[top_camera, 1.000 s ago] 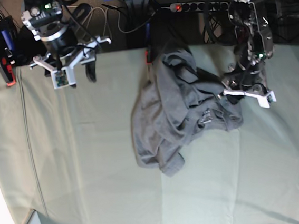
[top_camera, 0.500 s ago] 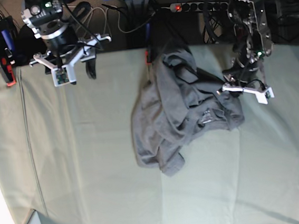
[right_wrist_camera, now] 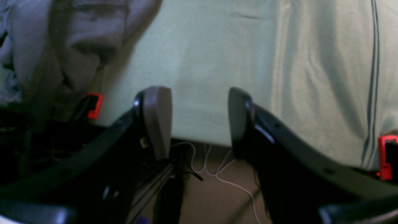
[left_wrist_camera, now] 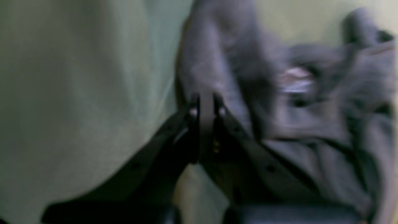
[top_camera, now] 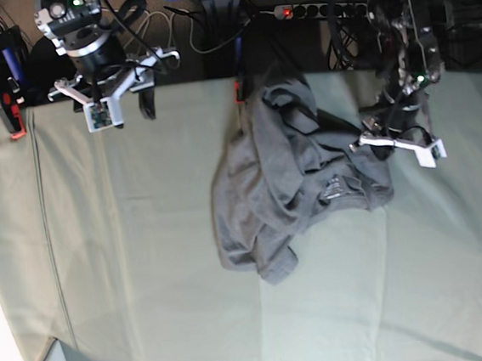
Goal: Layout the t-shirt on the table in an organized manner, then fold the t-shirt properly
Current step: 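Lower the left gripper onto the crumpled grey t-shirt and grasp it, then lift the grey t-shirt with the left gripper and swing it across the table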
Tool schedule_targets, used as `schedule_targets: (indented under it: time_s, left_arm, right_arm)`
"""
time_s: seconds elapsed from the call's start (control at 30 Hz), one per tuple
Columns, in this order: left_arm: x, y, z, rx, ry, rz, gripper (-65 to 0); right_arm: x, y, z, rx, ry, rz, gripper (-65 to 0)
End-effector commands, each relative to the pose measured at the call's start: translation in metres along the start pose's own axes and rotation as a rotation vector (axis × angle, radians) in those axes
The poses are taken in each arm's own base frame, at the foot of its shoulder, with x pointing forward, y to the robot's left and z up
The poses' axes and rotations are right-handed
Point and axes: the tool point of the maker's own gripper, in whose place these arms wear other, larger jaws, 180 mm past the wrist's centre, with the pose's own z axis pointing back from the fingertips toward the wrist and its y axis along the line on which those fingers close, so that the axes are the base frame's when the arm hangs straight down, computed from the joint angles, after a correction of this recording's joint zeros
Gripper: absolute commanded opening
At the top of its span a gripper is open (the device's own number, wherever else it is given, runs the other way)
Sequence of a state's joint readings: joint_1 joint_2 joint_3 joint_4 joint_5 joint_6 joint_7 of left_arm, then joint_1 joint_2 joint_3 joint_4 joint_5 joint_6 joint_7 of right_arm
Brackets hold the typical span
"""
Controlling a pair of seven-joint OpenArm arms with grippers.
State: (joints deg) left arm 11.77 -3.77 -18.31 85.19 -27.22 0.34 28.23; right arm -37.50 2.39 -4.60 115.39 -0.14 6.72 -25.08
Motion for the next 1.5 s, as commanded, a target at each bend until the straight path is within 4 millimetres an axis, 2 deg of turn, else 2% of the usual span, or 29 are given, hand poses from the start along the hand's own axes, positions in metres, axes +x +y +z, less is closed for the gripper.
schedule_targets:
  time_s: [0.0, 0.13, 0.27, 0.37, 0.5, 0.57, 0.83, 0.9, 0.97, 1.0, 1.03, 1.13, 1.2, 1.23, 1.27, 1.37, 1.47]
  left_arm:
    - [0.021, -0.008, 0.005, -0.025, -0.066, -0.011, -64.9]
    - [0.041, -0.019, 0.013, -0.046, -0.120, -0.022, -64.5]
    - [0.033, -0.014, 0.006, -0.035, -0.092, -0.013, -62.3]
    - [0.024, -0.010, 0.000, -0.024, -0.066, -0.005, -53.2]
    - [0.015, -0.006, -0.003, -0.016, -0.041, 0.001, -37.0]
    - [0.016, -0.007, -0.007, -0.015, -0.038, 0.006, -33.0]
    - [-0.006, 0.006, -0.030, 0.023, 0.037, 0.044, -34.2]
    - [-0.003, 0.004, -0.033, 0.019, 0.033, 0.046, -41.7]
    - [0.002, -0.001, -0.034, 0.008, 0.023, 0.046, -54.4]
    - [0.007, -0.007, -0.036, -0.003, 0.011, 0.060, -62.1]
    - [0.009, -0.012, -0.037, -0.011, 0.010, 0.078, -65.0]
    - [0.020, -0.025, -0.041, -0.039, -0.010, 0.098, -64.6]
    - [0.035, -0.042, -0.037, -0.075, -0.053, 0.102, -65.0]
    - [0.051, -0.054, -0.030, -0.103, -0.099, 0.099, -65.0]
    - [0.066, -0.070, -0.021, -0.138, -0.149, 0.092, -65.0]
    - [0.101, -0.133, 0.011, -0.291, -0.263, 0.019, -65.0]
    - [0.124, -0.203, 0.046, -0.469, -0.350, -0.067, -65.0]
  right_arm:
    - [0.008, 0.003, 0.003, 0.017, -0.035, 0.011, -35.2]
    - [0.009, 0.004, 0.003, 0.020, -0.035, 0.008, -35.2]
    - [0.009, 0.005, 0.002, 0.021, -0.036, 0.005, -35.2]
    - [0.009, 0.005, 0.002, 0.021, -0.036, 0.005, -35.2]
    - [0.008, 0.005, 0.002, 0.021, -0.032, 0.007, -35.2]
    - [0.008, 0.005, 0.002, 0.021, -0.032, 0.009, -35.2]
    - [0.008, 0.004, 0.002, 0.021, -0.032, 0.010, -35.2]
    - [0.008, 0.004, 0.002, 0.020, -0.032, 0.010, -35.2]
    - [0.008, 0.003, 0.002, 0.017, -0.032, 0.010, -35.2]
    - [0.008, 0.003, 0.002, 0.017, -0.032, 0.010, -35.2]
    - [0.008, 0.002, 0.003, 0.015, -0.031, 0.012, -35.2]
    - [0.004, -0.001, 0.002, 0.017, -0.005, 0.034, -35.2]
    - [0.001, -0.002, 0.001, 0.013, 0.013, 0.035, -35.2]
    - [0.000, -0.003, 0.001, 0.013, 0.020, 0.035, -35.2]
    - [0.000, -0.005, 0.001, 0.011, 0.019, 0.044, -35.2]
    - [0.000, -0.009, 0.002, 0.009, 0.022, 0.062, -35.2]
    - [0.000, -0.009, 0.001, 0.008, 0.021, 0.063, -35.2]
